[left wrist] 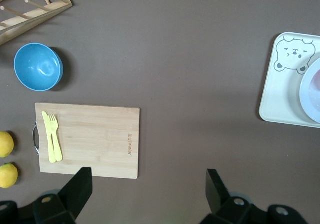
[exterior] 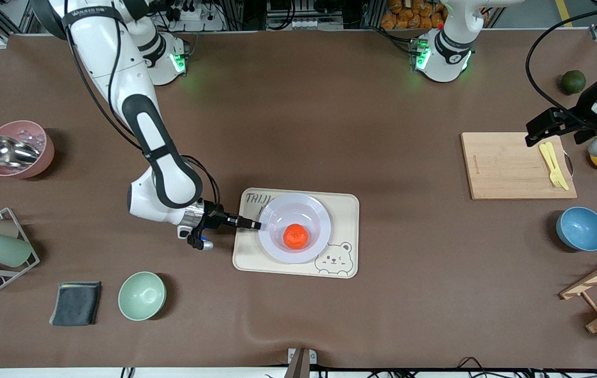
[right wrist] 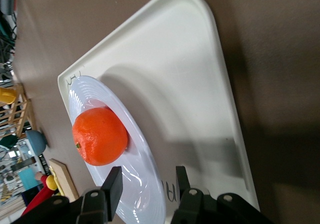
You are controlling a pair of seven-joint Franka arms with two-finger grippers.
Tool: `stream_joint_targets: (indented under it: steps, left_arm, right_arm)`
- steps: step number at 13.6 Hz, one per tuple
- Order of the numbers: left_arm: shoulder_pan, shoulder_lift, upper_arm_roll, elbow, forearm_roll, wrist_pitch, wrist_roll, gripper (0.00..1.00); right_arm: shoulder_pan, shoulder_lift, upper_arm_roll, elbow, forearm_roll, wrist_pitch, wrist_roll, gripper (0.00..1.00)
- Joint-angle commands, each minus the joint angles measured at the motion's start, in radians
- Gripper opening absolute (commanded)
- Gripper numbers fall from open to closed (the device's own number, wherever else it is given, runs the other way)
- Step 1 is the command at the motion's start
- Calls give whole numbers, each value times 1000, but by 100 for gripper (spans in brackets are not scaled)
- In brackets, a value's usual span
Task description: Place orange and plate with both arms
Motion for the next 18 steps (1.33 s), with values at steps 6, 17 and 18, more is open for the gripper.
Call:
stream_joint_targets:
  steps: [6,17,18]
  left_arm:
    - [9,-36,0,2,-16,-31,6,100]
    - [7,-28,0,2,-19,-32,8,100]
    - [7,-27,-1,2,-19,-31,8,100]
  right_arm:
    - [-202,-100,15,45,-378,-324,158,100]
    - [-337,-204,-21,309,-990,-771,166,100]
    - [-337,-206,-21,338,-1030,-789,163,100]
